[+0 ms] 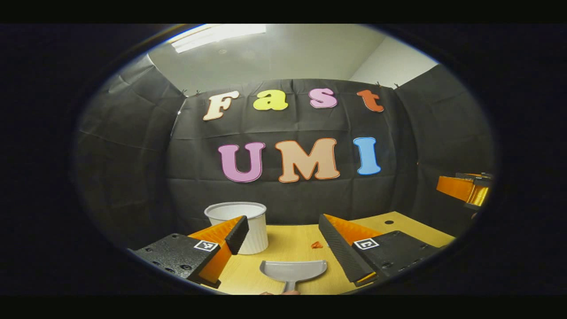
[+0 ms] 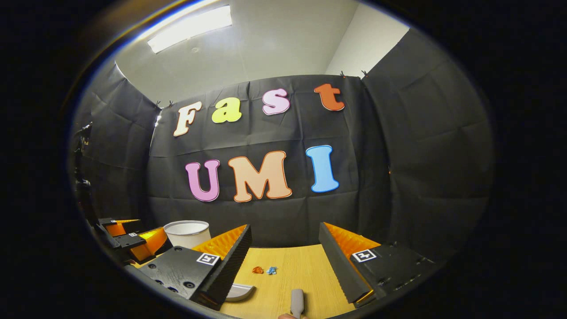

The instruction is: Pick up the small broom and dustpan from the desktop, sweep the trash into the dustpan with the broom, and then empty the trash into the garbage bin.

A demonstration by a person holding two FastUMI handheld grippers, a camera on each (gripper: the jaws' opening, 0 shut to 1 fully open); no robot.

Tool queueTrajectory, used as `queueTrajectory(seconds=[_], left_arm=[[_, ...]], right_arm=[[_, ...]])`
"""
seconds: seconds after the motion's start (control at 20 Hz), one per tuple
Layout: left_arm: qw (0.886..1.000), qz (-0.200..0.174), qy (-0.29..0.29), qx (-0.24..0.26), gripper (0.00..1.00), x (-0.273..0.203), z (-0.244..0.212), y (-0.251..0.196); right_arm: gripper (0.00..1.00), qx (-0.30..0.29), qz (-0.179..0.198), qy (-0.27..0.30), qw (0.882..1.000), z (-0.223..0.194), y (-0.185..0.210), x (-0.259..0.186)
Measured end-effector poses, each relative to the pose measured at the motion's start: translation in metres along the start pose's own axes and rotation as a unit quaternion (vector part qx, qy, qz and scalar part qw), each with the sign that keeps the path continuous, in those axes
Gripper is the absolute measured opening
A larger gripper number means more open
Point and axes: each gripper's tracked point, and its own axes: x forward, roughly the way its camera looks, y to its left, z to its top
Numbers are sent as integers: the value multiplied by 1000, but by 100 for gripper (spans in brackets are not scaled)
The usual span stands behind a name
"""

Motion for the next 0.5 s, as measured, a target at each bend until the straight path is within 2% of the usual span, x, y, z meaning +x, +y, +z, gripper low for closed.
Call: queueTrajectory(seconds=[0.1, 0.15, 0.5], left_arm=[[1000, -1, -1, 1, 99, 0, 1, -1], [1000, -2, -2, 1, 95, 0, 2, -1], [1000, 1, 2, 2, 95, 0, -1, 0]], right_arm=[[92, 0, 2, 0, 1000, 1, 1, -1], [92, -1, 2, 1, 1000, 0, 1, -2], [92, -2, 7, 6, 1000, -4, 4, 1]])
